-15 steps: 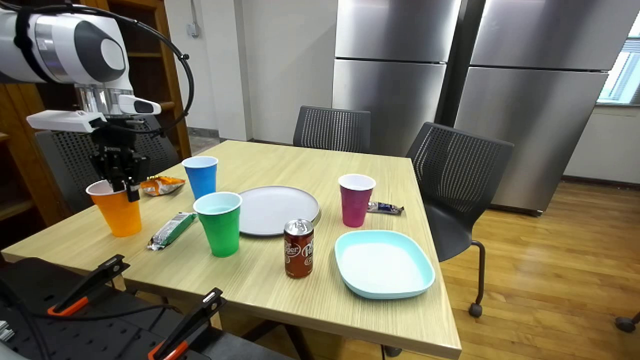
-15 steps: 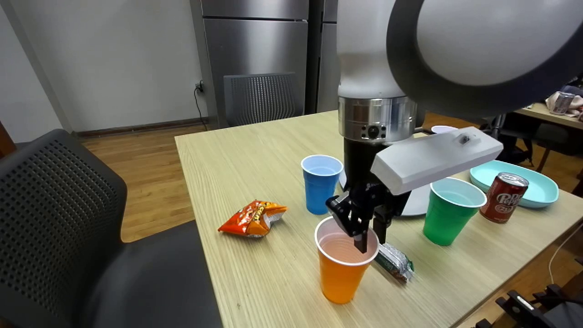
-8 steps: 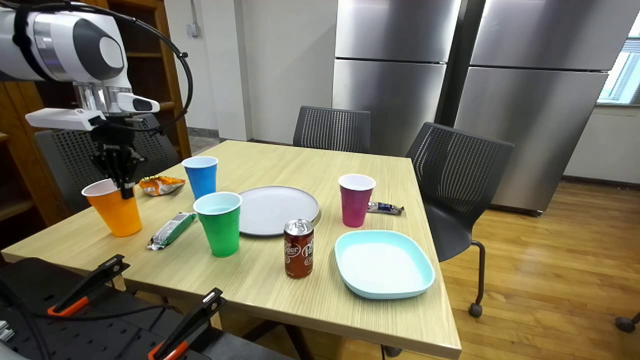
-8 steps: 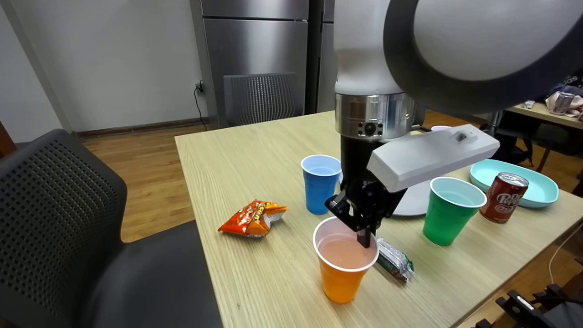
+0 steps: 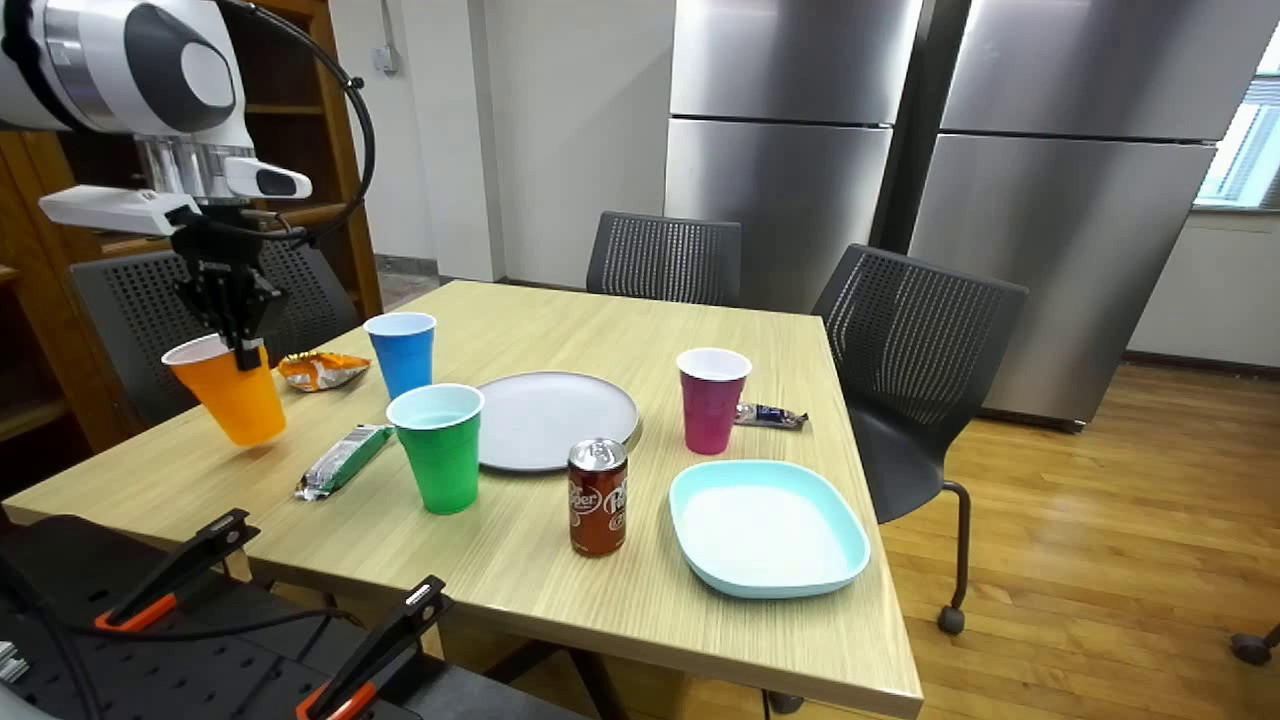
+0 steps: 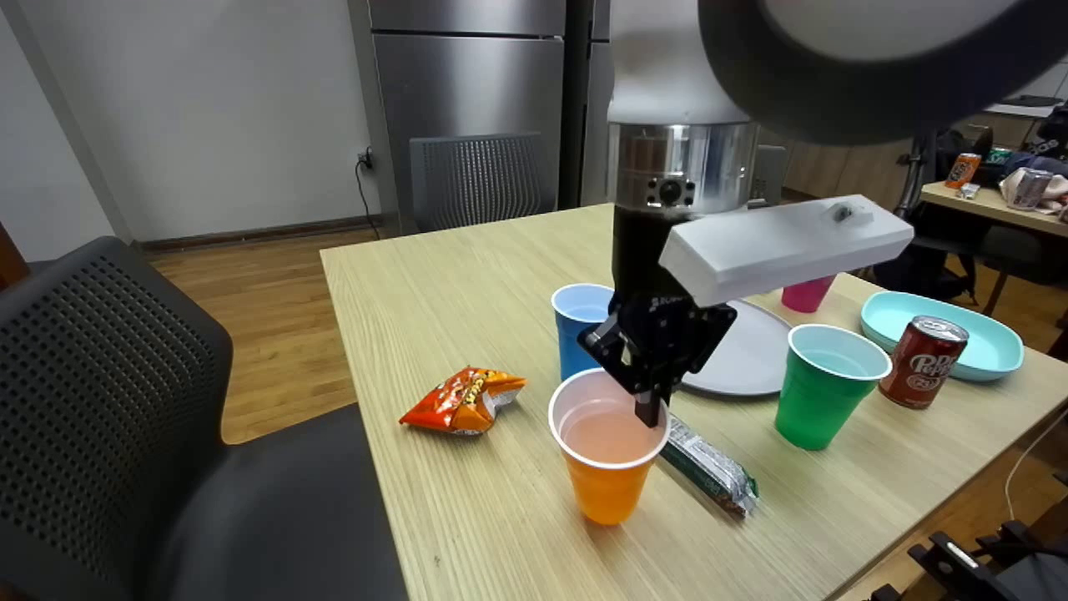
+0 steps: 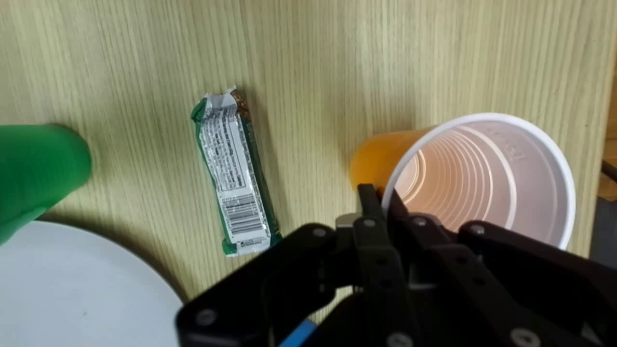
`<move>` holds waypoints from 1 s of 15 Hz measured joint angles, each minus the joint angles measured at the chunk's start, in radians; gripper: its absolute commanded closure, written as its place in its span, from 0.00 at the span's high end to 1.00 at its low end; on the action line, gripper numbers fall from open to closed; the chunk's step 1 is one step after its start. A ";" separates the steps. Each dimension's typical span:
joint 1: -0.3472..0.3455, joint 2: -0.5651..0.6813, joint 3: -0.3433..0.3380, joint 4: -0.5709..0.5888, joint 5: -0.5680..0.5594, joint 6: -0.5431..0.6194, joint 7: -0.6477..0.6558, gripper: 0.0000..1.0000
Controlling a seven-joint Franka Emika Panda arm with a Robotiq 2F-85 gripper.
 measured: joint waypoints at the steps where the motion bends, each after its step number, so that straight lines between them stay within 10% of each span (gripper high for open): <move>1: 0.000 -0.022 0.003 0.000 0.025 0.000 -0.014 0.01; 15: -0.050 -0.372 -0.056 0.016 0.220 -0.256 -0.263 0.01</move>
